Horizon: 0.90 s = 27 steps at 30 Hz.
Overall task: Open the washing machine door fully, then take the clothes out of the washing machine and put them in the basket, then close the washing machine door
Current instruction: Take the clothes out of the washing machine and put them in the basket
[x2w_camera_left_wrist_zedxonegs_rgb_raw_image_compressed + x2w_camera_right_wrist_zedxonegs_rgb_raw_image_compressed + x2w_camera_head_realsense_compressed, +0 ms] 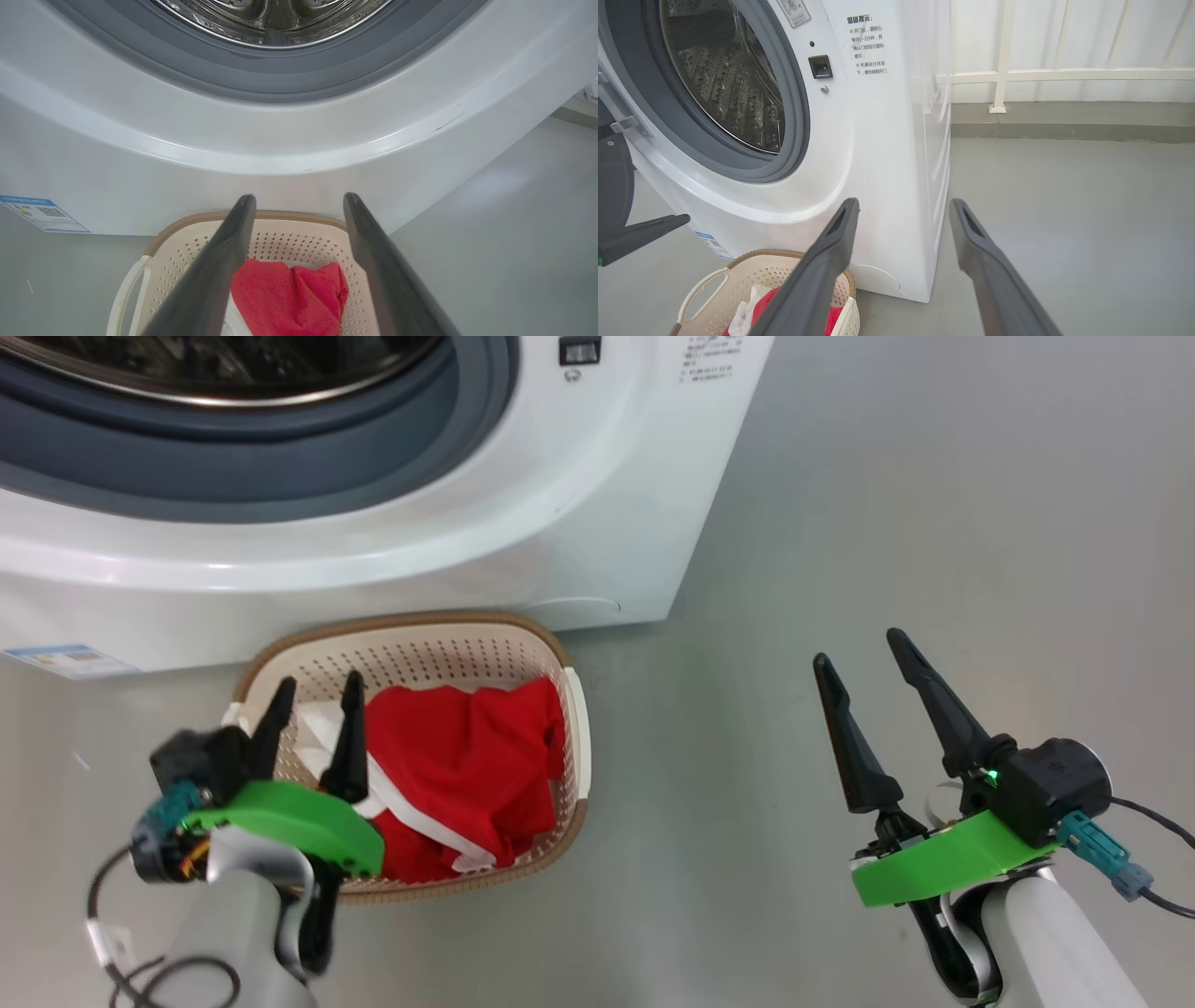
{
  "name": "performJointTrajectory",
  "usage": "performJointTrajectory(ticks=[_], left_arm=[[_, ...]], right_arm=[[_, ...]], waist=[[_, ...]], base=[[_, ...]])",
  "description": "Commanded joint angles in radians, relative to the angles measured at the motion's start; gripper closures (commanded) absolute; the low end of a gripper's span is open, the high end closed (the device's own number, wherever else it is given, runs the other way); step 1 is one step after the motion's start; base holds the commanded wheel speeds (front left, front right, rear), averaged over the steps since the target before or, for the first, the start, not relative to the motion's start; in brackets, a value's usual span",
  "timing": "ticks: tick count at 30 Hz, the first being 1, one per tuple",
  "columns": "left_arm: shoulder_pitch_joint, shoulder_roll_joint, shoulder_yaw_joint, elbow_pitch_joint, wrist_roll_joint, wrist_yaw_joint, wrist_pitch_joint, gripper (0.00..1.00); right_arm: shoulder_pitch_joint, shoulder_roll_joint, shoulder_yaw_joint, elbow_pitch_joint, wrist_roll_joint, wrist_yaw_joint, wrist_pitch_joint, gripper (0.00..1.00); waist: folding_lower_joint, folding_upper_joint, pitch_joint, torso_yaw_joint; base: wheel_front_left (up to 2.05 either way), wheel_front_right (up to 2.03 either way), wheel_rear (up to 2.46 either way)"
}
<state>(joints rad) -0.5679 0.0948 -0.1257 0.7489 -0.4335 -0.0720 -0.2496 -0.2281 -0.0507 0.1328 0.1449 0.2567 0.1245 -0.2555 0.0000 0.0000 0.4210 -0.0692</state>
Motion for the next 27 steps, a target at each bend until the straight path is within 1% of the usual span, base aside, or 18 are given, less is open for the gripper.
performJointTrajectory(ticks=[1, 6, 13, 17, 22, 27], left_arm=[[0.058, 0.012, 0.039, -0.071, 0.027, -0.01, -0.012, 0.0], [0.168, -0.011, 0.073, -0.239, 0.086, -0.016, -0.012, 0.0], [0.286, -0.03, 0.099, -0.425, 0.129, -0.015, -0.012, 0.0], [0.333, -0.034, 0.106, -0.495, 0.13, -0.016, -0.012, 0.0], [0.394, -0.037, 0.119, -0.585, 0.139, -0.006, -0.012, 0.0], [0.465, -0.038, 0.138, -0.646, 0.154, 0.024, -0.012, 0.0]], right_arm=[[0.02, 0.001, 0.009, -0.015, 0.006, 0.006, -0.006, 0.0], [0.039, 0.001, -0.009, -0.004, -0.001, 0.006, -0.006, 0.0], [0.068, 0.001, -0.038, 0.012, -0.012, 0.006, -0.006, 0.0], [0.081, 0.001, -0.047, 0.01, -0.013, 0.006, -0.006, 0.0], [0.097, 0.001, -0.061, 0.003, -0.021, 0.006, -0.006, 0.0], [0.123, 0.001, -0.075, 0.006, -0.025, 0.006, -0.006, 0.0]], waist=[[0.0, 0.0, -0.056, 0.024], [0.0, 0.0, -0.124, 0.036], [0.0, 0.0, -0.201, 0.045], [0.0, 0.0, -0.233, 0.044], [0.0, 0.0, -0.271, 0.041], [0.0, 0.0, -0.319, 0.043]], base=[[0.0, 0.0, 0.0], [0.0, 0.0, 0.0], [0.0, 0.0, 0.0], [0.0, 0.0, 0.0], [0.0, 0.0, 0.0], [0.0, 0.0, 0.0]])
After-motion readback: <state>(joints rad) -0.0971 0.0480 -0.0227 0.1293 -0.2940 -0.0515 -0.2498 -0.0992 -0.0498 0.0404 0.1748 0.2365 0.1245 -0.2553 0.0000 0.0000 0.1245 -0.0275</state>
